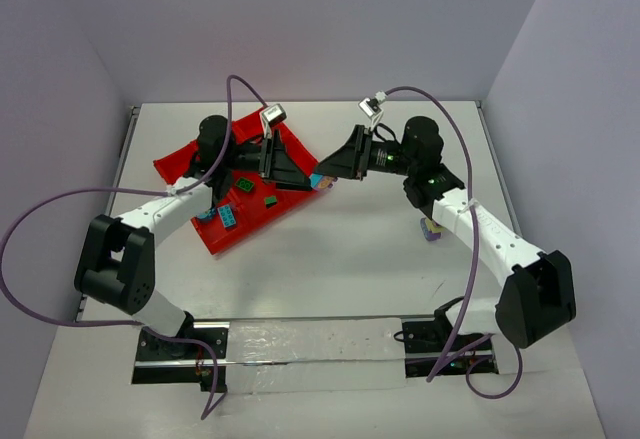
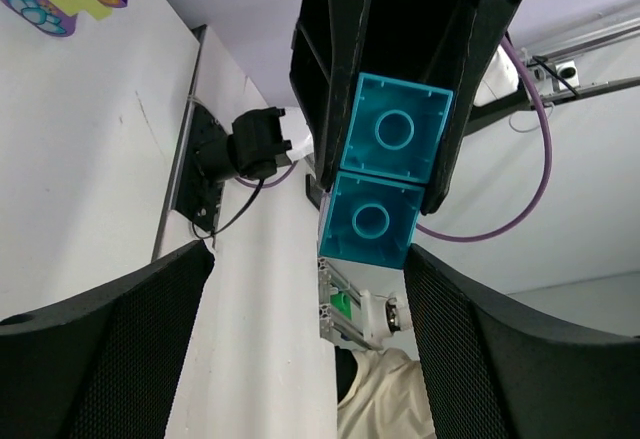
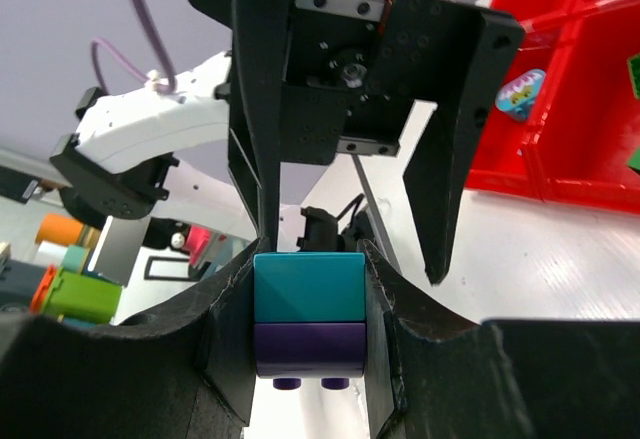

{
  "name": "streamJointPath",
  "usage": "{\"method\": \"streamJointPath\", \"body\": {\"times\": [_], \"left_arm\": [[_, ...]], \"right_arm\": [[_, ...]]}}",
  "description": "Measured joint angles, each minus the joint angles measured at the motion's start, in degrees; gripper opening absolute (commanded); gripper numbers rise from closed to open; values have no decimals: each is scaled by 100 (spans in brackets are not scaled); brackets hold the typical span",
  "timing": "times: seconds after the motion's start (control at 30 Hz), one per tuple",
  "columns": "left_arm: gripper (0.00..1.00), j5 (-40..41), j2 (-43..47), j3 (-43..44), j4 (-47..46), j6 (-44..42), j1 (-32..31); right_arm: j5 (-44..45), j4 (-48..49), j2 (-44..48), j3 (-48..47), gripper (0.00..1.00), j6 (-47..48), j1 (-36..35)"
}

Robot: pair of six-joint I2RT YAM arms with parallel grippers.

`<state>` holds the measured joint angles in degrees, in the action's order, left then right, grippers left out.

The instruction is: Sort the legos into containers by color

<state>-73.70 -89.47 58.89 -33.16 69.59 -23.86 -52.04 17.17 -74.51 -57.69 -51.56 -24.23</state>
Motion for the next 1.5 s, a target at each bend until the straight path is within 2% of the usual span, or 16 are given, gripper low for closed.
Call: {"method": "streamJointPath", "body": {"times": [0.13,0.4,0.7,0.77,0.83,0.97,1.03,1.1,1.2,1.23,1.27,1.33,1.5], "left_arm": [[82,-76,-2,-126,-556,457,-4],[72,-115,-2,-133,-1349,1060,-7],[65,-158,-74,-133,-1599,1281,-29],[59,-160,-77,-133,-1594,1268,-46],[47,-160,-79,-133,-1568,1231,-53],[15,-167,-99,-135,-1548,1108,-52],[6,-170,-101,-137,-1566,1060,-50],[1,-166,-101,-137,-1549,1040,-50],[0,-162,-101,-137,-1545,1007,-50],[0,-161,-101,-137,-1540,1009,-50],[0,-160,-101,-138,-1523,1006,-54],[0,-158,-101,-139,-1433,954,-75],[0,-121,-101,-139,-1046,702,-89]], "right_arm": [[-100,316,-133,0,6,-74,-2],[-137,346,-393,-15,6,-48,-102],[-175,383,-473,-50,6,-60,-181],[-182,383,-473,-50,6,-60,-181],[-194,387,-473,-55,6,-69,-184],[-221,390,-474,-104,6,-134,-187],[-218,376,-477,-107,6,-164,-184],[-213,375,-478,-107,17,-174,-184],[-206,374,-479,-107,69,-185,-184],[-187,373,-479,-107,83,-190,-184],[-164,370,-479,-108,91,-201,-184],[-103,369,-479,-110,95,-220,-177],[14,214,-435,-126,95,-219,-106]]}}
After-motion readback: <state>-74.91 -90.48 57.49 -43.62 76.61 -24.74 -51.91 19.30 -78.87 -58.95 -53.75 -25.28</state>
